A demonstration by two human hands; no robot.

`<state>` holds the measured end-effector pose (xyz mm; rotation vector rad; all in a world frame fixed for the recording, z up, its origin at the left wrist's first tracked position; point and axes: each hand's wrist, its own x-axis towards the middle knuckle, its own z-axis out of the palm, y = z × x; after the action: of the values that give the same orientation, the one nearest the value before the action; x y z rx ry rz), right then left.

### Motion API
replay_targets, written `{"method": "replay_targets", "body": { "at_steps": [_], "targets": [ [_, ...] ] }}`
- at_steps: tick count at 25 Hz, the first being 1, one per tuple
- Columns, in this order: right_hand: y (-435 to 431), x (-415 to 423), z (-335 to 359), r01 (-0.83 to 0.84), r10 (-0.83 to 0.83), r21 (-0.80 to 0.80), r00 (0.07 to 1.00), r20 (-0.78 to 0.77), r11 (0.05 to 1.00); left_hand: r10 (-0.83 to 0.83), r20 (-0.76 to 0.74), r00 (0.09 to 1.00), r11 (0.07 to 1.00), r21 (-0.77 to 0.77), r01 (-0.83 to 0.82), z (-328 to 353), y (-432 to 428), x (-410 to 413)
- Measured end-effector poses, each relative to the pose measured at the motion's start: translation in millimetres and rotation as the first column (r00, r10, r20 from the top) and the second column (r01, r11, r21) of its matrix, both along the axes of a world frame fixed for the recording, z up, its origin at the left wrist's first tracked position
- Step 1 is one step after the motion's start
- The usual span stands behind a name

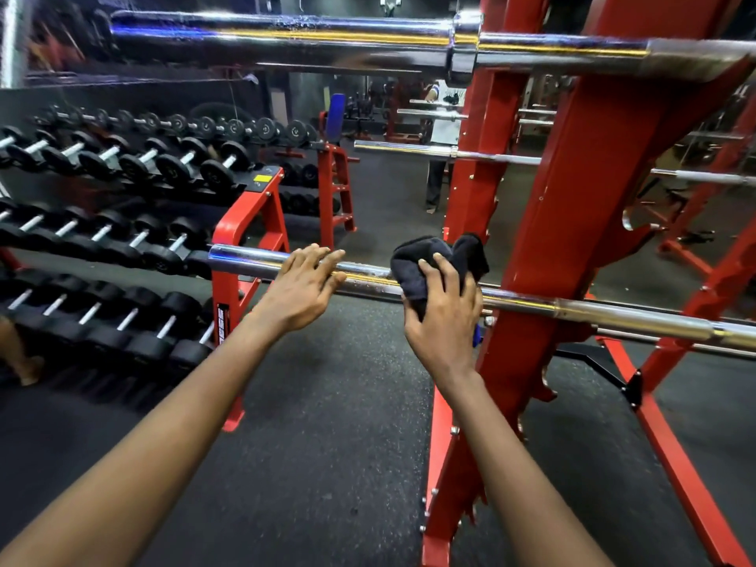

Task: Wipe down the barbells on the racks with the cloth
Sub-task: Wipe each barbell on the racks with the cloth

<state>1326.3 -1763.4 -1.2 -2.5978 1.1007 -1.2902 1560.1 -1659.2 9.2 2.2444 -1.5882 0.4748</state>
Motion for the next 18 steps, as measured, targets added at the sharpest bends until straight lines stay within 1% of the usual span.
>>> {"method": "replay_targets", "body": {
  "at_steps": [3,4,6,8,11,13,15,18],
  "targets": [
    [9,31,10,0.017,-0.026,-0.064,0.991,-0.134,0.998,0.097,-0.025,0.995,0.995,0.005,-0.097,-6,23,26],
    [17,42,12,-0.012,-0.002,-0.082,0.986,-0.167,0.997,0.113,-0.031,0.993,0.994,0.009,-0.112,-7,28,32],
    [29,59,13,-0.091,0.077,-0.065,0.978,-0.193,0.994,0.108,-0.033,0.994,0.994,0.017,-0.108,-7,33,38],
    [19,62,16,-0.108,0.102,-0.03,0.981,-0.165,0.994,0.097,-0.041,0.994,0.995,0.041,-0.095,-4,34,41],
    [-5,55,25,0.009,-0.008,0.022,1.0,-0.008,1.0,0.09,-0.042,0.995,0.995,0.051,-0.088,-2,32,37],
    [-4,62,22,0.04,-0.04,0.004,0.998,0.056,0.999,0.084,-0.049,0.995,0.996,0.04,-0.082,-3,31,36],
    [8,78,17,0.024,-0.022,-0.035,0.998,0.051,0.999,0.077,-0.061,0.995,0.997,0.022,-0.076,-2,30,37],
    [20,96,16,-0.063,0.063,-0.069,0.998,-0.009,0.996,0.074,-0.052,0.996,0.997,0.008,-0.074,-2,29,41]
  ]
}}
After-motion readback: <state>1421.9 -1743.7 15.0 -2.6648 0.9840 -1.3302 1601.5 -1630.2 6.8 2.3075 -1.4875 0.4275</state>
